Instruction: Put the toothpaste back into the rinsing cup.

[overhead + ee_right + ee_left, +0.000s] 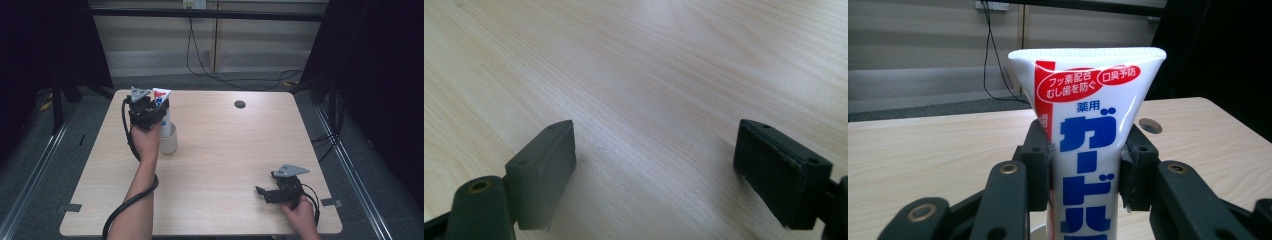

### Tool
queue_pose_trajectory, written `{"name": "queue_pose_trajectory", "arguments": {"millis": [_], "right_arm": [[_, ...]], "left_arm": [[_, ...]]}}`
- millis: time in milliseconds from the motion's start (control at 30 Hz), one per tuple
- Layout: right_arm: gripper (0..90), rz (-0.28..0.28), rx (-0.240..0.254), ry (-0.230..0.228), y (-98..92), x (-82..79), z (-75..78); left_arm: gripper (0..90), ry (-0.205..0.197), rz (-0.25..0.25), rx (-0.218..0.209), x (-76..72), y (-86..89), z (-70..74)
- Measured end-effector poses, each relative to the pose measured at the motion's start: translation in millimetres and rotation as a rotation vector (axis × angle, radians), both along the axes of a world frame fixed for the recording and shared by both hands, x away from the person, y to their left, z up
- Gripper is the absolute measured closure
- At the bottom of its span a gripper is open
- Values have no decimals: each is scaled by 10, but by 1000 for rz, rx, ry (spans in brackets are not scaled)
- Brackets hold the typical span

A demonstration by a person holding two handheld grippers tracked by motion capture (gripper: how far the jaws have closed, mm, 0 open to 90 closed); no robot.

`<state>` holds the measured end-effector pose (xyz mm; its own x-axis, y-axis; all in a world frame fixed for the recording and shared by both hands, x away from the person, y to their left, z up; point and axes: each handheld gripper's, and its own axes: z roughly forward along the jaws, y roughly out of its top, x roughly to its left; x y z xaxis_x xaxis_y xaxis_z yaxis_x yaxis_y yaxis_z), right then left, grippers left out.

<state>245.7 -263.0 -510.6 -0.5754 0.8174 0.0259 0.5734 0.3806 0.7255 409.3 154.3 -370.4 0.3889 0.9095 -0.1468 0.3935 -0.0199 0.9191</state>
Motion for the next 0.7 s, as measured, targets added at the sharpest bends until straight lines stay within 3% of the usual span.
{"name": "queue_pose_trajectory", "arguments": {"millis": [333, 700], "right_arm": [[166, 0, 0, 0, 0, 0, 0], [166, -1, 0, 1, 1, 0, 0]], "left_arm": [[633, 6, 17, 24, 2, -20, -92], [628, 19, 30, 24, -59, -7, -253]]}}
